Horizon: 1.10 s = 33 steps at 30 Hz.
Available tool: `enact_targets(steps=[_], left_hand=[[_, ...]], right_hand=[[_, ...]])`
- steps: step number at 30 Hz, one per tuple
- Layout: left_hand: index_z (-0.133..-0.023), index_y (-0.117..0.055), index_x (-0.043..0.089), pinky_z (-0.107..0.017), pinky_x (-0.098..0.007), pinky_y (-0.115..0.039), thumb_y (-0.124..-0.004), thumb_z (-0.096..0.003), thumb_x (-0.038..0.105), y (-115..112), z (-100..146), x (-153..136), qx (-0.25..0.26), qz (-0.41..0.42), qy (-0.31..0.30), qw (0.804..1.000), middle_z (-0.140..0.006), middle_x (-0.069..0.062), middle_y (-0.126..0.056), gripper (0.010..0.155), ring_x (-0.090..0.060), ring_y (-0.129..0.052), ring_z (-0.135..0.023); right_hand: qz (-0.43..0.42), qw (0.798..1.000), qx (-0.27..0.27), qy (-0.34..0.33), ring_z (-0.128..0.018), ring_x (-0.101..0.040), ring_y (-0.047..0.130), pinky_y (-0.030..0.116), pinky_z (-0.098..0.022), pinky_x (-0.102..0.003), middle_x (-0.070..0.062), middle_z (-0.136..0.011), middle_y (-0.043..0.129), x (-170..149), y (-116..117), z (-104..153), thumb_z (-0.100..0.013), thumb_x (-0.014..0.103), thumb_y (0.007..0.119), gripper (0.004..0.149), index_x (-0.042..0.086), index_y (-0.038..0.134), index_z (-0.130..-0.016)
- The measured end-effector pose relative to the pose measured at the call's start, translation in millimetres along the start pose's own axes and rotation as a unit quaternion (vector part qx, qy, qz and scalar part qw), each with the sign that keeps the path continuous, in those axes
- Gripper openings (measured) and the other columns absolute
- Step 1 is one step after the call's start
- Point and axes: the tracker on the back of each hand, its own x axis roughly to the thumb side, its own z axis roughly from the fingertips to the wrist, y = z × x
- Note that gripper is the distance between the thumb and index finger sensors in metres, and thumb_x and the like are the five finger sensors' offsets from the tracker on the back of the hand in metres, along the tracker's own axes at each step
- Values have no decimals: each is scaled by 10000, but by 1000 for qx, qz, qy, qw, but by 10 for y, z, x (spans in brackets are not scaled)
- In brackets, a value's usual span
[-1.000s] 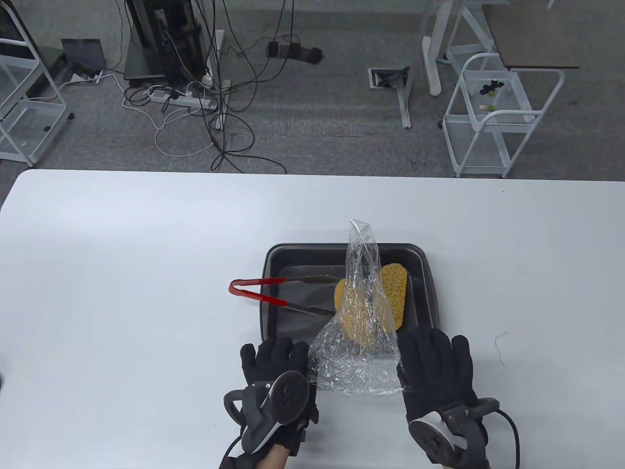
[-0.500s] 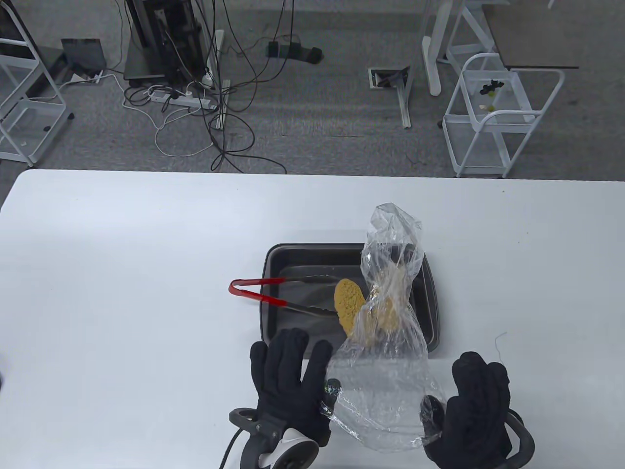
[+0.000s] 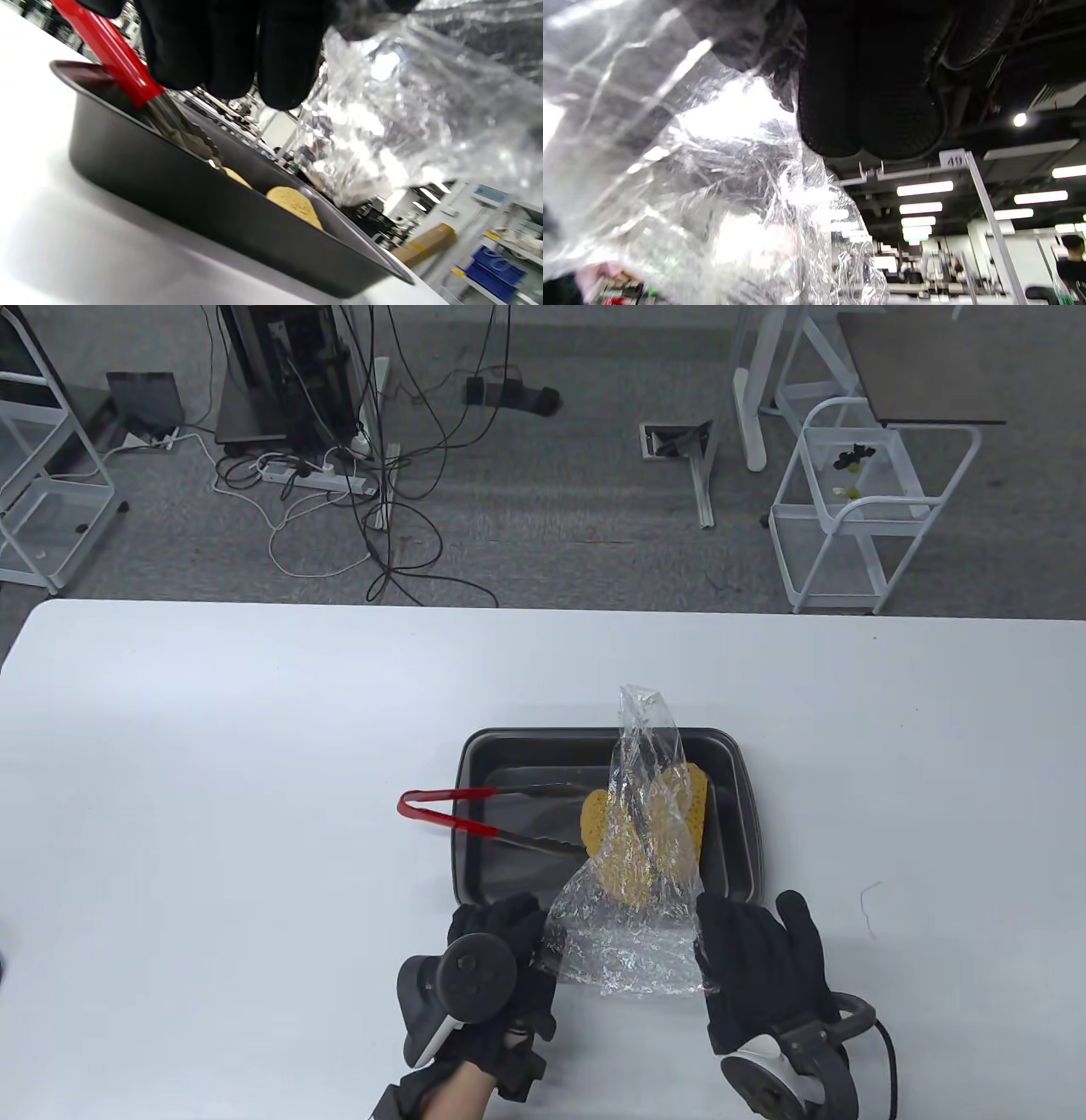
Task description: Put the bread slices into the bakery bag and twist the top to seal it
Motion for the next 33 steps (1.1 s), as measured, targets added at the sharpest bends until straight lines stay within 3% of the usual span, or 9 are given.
enact_targets(steps=[4, 7, 13, 16, 22, 26, 33], left_hand=[[-841, -904, 230, -784, -677, -511, -666, -524, 528, -9, 7, 28, -13, 4, -8, 1000, -1000, -132, -857, 496, -434, -846, -919], [-959, -798, 231, -796, -684, -479, -611, -502, 625, -18, 3, 29, -26, 10, -36, 999, -1052, -139, -794, 632, -445, -789, -963], [-1063, -635, 235, -816, -697, -401, -495, -436, 712, 17, 15, 12, -25, 29, -62, 997, -1123, -148, -675, 800, -460, -679, -1029], [-1066, -626, 236, -817, -696, -395, -503, -440, 709, 39, 29, 13, -14, 21, -59, 998, -1127, -144, -667, 794, -457, -671, -1034], [-1049, -663, 219, -810, -698, -404, -540, -454, 690, -9, 20, 28, -20, 6, -56, 998, -1113, -158, -686, 768, -465, -686, -1022], [-1045, -669, 217, -807, -705, -392, -599, -471, 669, -79, 13, 67, -37, -30, -59, 997, -1119, -159, -674, 734, -468, -678, -1027], [-1078, -600, 231, -808, -721, -338, -691, -462, 675, -191, 12, 152, -61, -133, -66, 987, -1161, -161, -590, 765, -480, -599, -1068]], right_hand=[[45, 999, 11, -17, -437, -364, 1093, 695, -615, -624, -140, -546, 1099, 19, -53, -93, -418, 282, 853, 447, 34, 919, -785], [101, 994, 29, -19, -412, -349, 1103, 710, -610, -614, -122, -517, 1109, 11, -51, -225, -413, 283, 866, 445, 37, 923, -780], [158, 984, 65, 42, -391, -353, 1106, 713, -605, -615, -125, -493, 1116, -164, -180, -601, -410, 284, 887, 440, 21, 940, -759], [197, 973, 97, 73, -452, -383, 1087, 680, -622, -640, -148, -550, 1102, -283, -247, -747, -415, 284, 887, 435, 26, 947, -759], [279, 928, 192, 157, -680, -438, 986, 578, -674, -687, -163, -770, 1011, -603, -289, -884, -432, 327, 885, 411, 95, 955, -764], [255, 915, 228, 215, -812, -500, 867, 519, -685, -712, -222, -924, 879, -813, -196, -908, -428, 316, 910, 402, 23, 980, -693], [243, 899, 280, 232, -831, -515, 842, 519, -682, -710, -226, -939, 863, -1079, 200, -894, -418, 302, 920, 399, -41, 987, -611]])
